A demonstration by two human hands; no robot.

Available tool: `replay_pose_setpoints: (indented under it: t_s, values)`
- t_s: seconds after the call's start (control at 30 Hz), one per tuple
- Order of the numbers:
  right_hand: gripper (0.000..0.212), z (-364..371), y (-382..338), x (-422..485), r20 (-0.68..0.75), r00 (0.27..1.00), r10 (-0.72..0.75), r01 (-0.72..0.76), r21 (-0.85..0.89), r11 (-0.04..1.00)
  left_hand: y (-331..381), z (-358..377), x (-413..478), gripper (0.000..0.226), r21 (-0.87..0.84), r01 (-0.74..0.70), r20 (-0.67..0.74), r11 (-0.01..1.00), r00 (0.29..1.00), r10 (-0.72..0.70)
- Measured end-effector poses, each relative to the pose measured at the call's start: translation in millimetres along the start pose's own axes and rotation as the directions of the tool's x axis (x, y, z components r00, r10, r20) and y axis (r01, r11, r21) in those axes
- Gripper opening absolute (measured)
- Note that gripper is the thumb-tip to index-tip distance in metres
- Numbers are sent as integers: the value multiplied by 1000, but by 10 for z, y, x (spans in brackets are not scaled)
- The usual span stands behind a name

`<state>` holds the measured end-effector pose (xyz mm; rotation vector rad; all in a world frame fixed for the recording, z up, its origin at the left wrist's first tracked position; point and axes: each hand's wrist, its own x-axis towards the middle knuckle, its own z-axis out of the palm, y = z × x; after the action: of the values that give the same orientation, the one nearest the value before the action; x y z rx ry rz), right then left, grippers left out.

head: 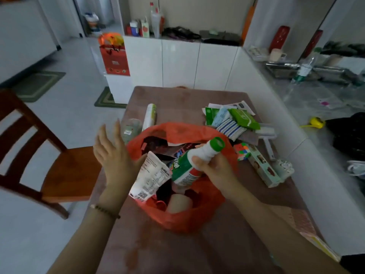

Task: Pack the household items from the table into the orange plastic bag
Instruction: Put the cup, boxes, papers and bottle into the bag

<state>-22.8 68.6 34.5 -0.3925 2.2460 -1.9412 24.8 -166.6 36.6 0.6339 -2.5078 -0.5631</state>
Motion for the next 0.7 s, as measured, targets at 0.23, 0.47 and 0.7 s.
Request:
replay_pose_setpoints:
  t_s: [0.23,0.47,0.7]
  values:
    - [35,570,158,347,203,960,194,-156,-189,970,-695,240,47,87,-129,402,494,907,819,-292]
    - [44,829,126,664,191,926,326,-227,-407,885,-1547,927,-82,71,-39,238,630,971,760,-161]
    - [33,763,111,632,207,913,352,-257,-376,890,-1322,624,-171,20,-62,258,723,964,677,-135]
